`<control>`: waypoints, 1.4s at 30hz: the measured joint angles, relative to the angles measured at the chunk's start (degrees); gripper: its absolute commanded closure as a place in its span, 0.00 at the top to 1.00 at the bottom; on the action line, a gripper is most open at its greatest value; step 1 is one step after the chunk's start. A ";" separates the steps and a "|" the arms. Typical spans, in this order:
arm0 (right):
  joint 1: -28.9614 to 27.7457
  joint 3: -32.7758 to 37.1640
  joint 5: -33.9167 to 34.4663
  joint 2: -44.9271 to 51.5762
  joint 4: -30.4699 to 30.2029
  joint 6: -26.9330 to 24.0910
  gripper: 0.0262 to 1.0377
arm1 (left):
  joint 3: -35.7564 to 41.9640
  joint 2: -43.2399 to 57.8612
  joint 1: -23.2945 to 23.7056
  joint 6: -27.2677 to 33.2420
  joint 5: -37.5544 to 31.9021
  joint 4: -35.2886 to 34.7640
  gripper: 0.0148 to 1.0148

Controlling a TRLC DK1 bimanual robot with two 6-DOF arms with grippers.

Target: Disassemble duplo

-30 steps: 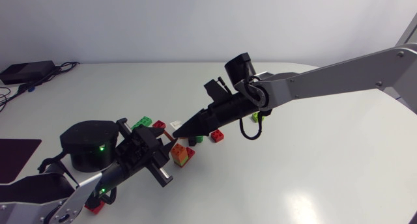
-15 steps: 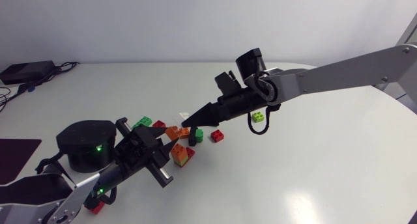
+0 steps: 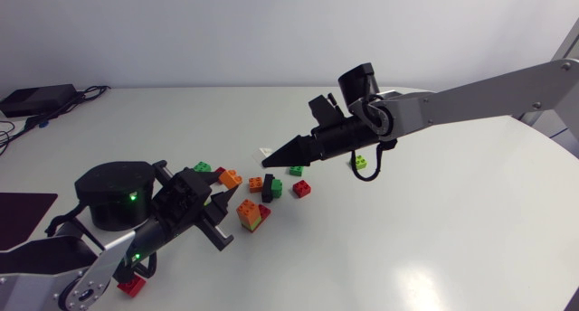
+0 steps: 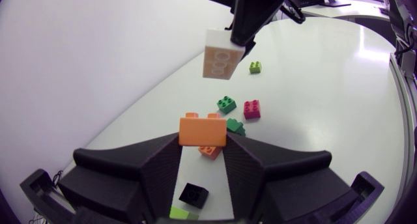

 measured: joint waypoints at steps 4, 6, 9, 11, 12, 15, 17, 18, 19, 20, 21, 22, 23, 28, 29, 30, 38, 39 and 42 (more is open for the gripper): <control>0.00 0.02 -3.43 0.02 -0.02 0.00 0.51 | 1.31 3.54 1.77 -0.31 -0.07 0.00 0.17; 0.00 0.02 -4.92 0.02 -0.04 0.00 0.51 | 2.25 5.44 2.36 -0.31 -0.92 0.02 0.17; 0.00 0.07 -6.27 0.02 -0.07 0.00 0.51 | 3.67 8.41 2.84 -0.31 -3.17 0.02 0.17; -0.02 0.09 -6.27 0.02 -0.07 0.00 0.51 | 4.44 10.14 3.30 -0.33 -4.37 0.00 0.18; -0.09 0.09 -6.29 0.02 -0.07 0.00 0.51 | 4.74 10.86 3.56 -0.33 -4.87 0.00 0.18; -0.35 0.11 -7.21 0.02 -0.07 -0.02 0.51 | 5.60 12.41 4.57 -0.33 -5.38 -0.02 0.19; -0.68 0.11 -7.96 0.02 -0.11 0.00 0.51 | 6.10 12.94 5.09 -0.33 -5.73 0.00 0.23; -0.92 0.11 -8.48 0.02 -0.22 0.00 0.51 | 6.32 13.18 5.22 -0.35 -6.01 0.00 0.26; -1.22 0.11 -8.90 0.02 -0.24 0.00 0.51 | 6.60 13.57 5.38 -0.35 -6.38 0.00 0.28; -1.42 0.11 -9.07 0.02 -0.24 0.00 0.51 | 6.86 14.01 5.38 -0.35 -6.71 0.00 0.28; -1.73 0.11 -9.22 0.02 -0.24 0.00 0.51 | 7.15 14.56 5.40 -0.35 -7.06 0.00 0.30; -2.08 0.13 -9.22 0.02 -0.26 0.00 0.51 | 7.37 15.08 5.38 -0.35 -7.50 0.00 0.35; -2.38 0.13 -9.20 0.02 -0.24 0.00 0.51 | 7.56 15.52 5.38 -0.35 -8.02 -0.07 0.39; -4.37 0.42 -8.96 0.02 -0.26 0.00 0.51 | 7.98 17.22 5.38 -0.33 -9.57 -0.22 0.60; -4.76 0.61 -8.85 0.02 -0.26 0.00 0.51 | 7.98 17.38 5.38 -0.33 -9.66 -0.22 0.65; -5.07 0.79 -8.76 0.02 -0.26 0.00 0.51 | 7.98 17.49 5.38 -0.33 -9.86 -0.26 0.70; -5.70 0.98 -0.90 0.02 -0.90 -0.15 0.51 | 7.98 17.57 5.38 -0.31 -10.99 -0.39 0.89; -5.68 1.11 1.95 0.02 -2.10 -0.96 0.51 | 7.98 17.57 5.38 -0.31 -11.06 -0.39 0.90; -5.09 1.77 12.55 0.02 -7.06 -4.94 0.51 | 7.98 17.57 5.35 -0.28 -11.08 -0.39 0.90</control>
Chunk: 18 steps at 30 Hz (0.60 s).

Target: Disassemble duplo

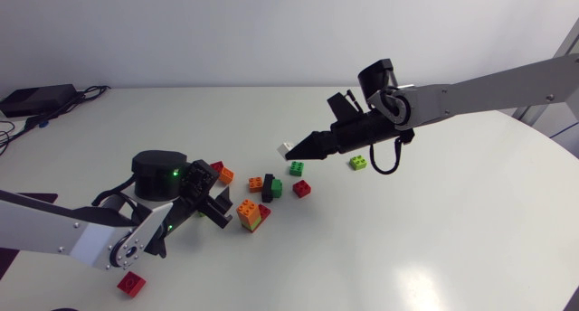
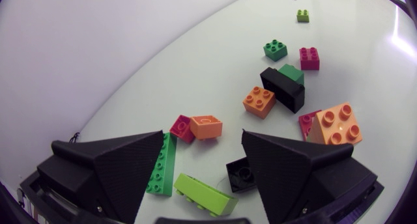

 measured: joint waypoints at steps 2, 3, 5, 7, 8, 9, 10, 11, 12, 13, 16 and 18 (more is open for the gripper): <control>0.76 0.20 5.51 0.00 -1.16 -2.05 0.51 | 0.00 0.00 0.00 -0.02 -0.20 -0.02 0.90; 1.29 0.22 8.02 0.00 -1.27 -2.54 0.51 | 0.00 0.00 0.00 -0.02 -0.20 -0.02 0.90; 2.12 0.24 12.57 0.00 -1.38 -3.58 0.51 | 0.00 0.00 0.00 -0.02 -0.20 -0.02 0.90; 3.08 0.24 19.08 0.00 -1.38 -4.72 0.51 | 0.00 0.00 0.00 0.00 -0.22 0.00 0.90; 3.52 0.24 22.23 0.00 -1.40 -5.35 0.51 | 0.00 0.00 0.00 0.00 -0.22 -0.02 0.90; 3.93 0.24 25.07 0.00 -1.38 -5.95 0.51 | 0.00 -0.02 0.00 0.00 -0.24 -0.02 0.90; 4.35 0.24 27.85 0.00 -1.38 -6.62 0.51 | 0.00 -0.02 0.00 0.00 -0.35 0.00 0.90; 4.70 0.24 29.97 0.00 -1.36 -7.08 0.51 | 0.00 -0.02 -0.02 0.00 -0.50 -0.02 0.90; 5.09 0.24 31.91 0.00 -1.33 -7.65 0.52 | 0.00 -0.02 -0.04 0.00 -0.81 0.00 0.90; 5.51 0.24 33.59 0.00 -1.31 -8.13 0.52 | 0.00 -0.02 -0.04 0.00 -0.98 -0.02 0.90; 6.75 0.24 39.10 0.00 -1.09 -9.42 0.64 | 0.00 -0.02 -0.04 0.04 -1.27 0.00 0.90; 7.61 0.24 43.01 0.02 -0.98 -10.40 0.72 | 0.00 -0.02 -0.04 0.04 -1.49 0.00 0.90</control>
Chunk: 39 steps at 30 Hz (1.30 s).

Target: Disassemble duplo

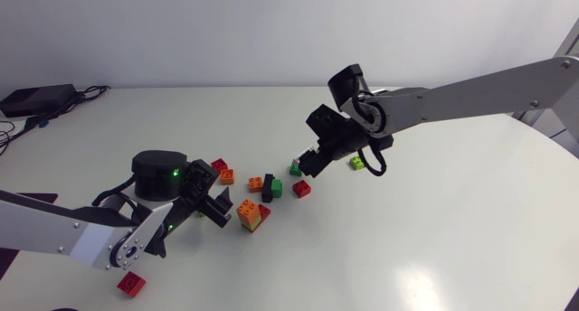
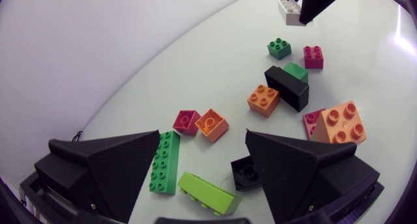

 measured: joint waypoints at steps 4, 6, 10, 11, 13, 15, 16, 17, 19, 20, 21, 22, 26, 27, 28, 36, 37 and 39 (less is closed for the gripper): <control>1.20 0.00 4.85 0.46 0.07 -1.53 0.86 | 0.00 0.00 0.00 0.17 -0.31 0.00 0.90; 1.53 0.00 5.97 0.94 0.04 -2.27 0.92 | 0.00 0.00 0.00 0.20 -0.42 0.00 0.90; 1.57 0.00 6.69 1.29 0.04 -2.86 0.96 | 0.00 0.00 0.00 0.20 -0.42 0.00 0.90; 1.57 0.00 6.73 1.29 0.07 -3.02 0.96 | 0.00 0.00 0.00 0.20 -0.42 0.00 0.90; 1.68 -0.02 6.88 1.27 0.07 -3.10 0.96 | 0.00 -0.02 0.00 0.83 -0.87 0.02 0.93; 2.08 -0.09 6.91 1.16 0.07 -3.28 0.96 | -0.02 -1.11 0.61 2.21 -1.49 -0.02 0.95; 2.40 -0.09 7.06 1.03 0.13 -3.32 0.96 | -0.02 -2.25 1.81 2.78 -1.44 0.04 0.95; 2.82 -0.22 7.10 0.66 0.33 -3.50 0.96 | -0.02 -3.78 4.09 3.19 -1.22 0.57 0.94; 3.74 -1.33 5.81 -0.83 1.03 -3.69 0.96 | 0.00 -6.12 9.81 3.15 -0.81 2.01 0.94; 4.04 -2.23 3.65 -1.95 1.75 -3.78 0.96 | 0.00 -6.71 11.96 2.97 -0.87 2.21 0.94; 4.35 -3.23 0.63 -3.39 2.10 -3.91 0.96 | 0.00 -7.08 13.25 2.95 -0.87 2.19 0.94; 4.68 -4.35 -2.08 -5.18 2.23 -3.91 0.96 | 0.00 -7.10 13.40 2.95 -0.81 2.16 0.94; 6.51 -7.56 -11.34 -12.31 2.40 -4.98 0.96 | 0.00 -5.81 9.49 3.02 0.13 2.16 0.94; 7.08 -7.85 -12.41 -13.35 2.45 -5.18 0.96 | 0.00 -5.05 8.83 3.02 0.26 2.16 0.94; 7.78 -8.04 -12.87 -14.10 2.45 -5.38 0.96 | 0.00 -4.44 8.61 3.02 0.26 2.14 0.94; 14.12 -8.00 -8.68 -9.33 3.74 -5.57 0.96 | 0.00 -3.54 7.63 2.95 0.26 2.40 0.94; 14.58 -7.85 -8.35 -7.89 3.74 -5.57 0.95 | 0.00 -3.67 7.39 2.95 0.26 2.58 0.94; 15.45 -7.74 -7.82 -5.20 3.69 -5.57 0.95 | 0.00 -4.09 7.10 2.93 0.26 2.80 0.94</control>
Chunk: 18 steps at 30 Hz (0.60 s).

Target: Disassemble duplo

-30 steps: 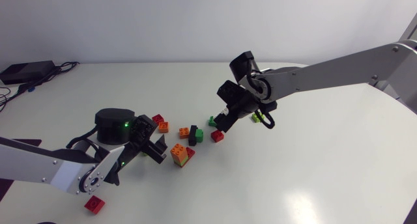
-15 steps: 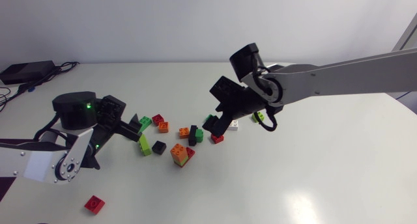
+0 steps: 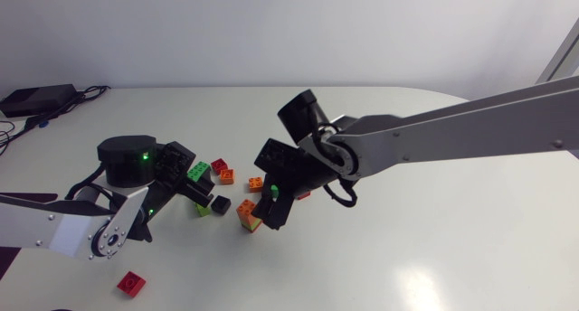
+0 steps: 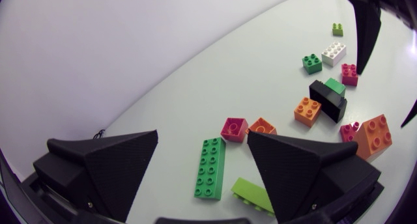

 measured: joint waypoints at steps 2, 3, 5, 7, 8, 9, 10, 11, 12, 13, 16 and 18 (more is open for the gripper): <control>0.76 0.07 0.35 1.90 0.04 0.00 0.95 | 0.00 -0.44 0.00 -0.02 0.00 0.02 0.94; 1.16 0.07 0.55 2.36 0.00 0.00 0.95 | 0.00 -0.52 0.00 -0.02 0.00 0.13 0.94; 2.10 0.33 1.29 2.95 0.07 0.02 0.95 | 0.00 -0.52 0.00 -0.17 0.02 0.20 0.94; 2.84 0.94 1.66 3.26 0.09 0.02 0.95 | 0.00 -0.52 0.00 -0.22 0.02 0.20 0.94; 3.13 1.29 1.70 3.37 0.20 0.00 0.94 | 0.00 -0.52 0.00 -0.20 0.00 0.20 0.94; 3.37 1.49 1.81 3.39 0.31 0.02 0.94 | 0.00 -0.55 0.00 -0.22 0.00 0.20 0.94; 3.43 1.68 1.81 3.41 0.31 0.02 0.94 | 0.00 -0.55 0.00 -0.22 0.00 0.20 0.94; 3.48 1.88 1.81 3.43 0.42 0.02 0.94 | 0.00 -0.59 0.00 -0.22 0.00 0.20 0.94; 3.48 2.03 1.81 3.56 0.68 0.02 0.94 | 0.00 -0.66 0.00 -0.22 0.00 0.20 0.94; 3.48 2.21 1.86 3.76 1.07 0.02 0.92 | 0.00 -0.79 0.00 -0.24 0.00 0.20 0.94; 3.48 2.99 1.90 5.03 1.33 0.15 0.85 | 0.00 -1.20 0.00 -0.63 0.00 0.22 0.94; 3.48 3.61 1.99 6.01 1.33 0.48 0.77 | 0.00 -1.33 -0.02 -0.66 0.00 0.22 0.94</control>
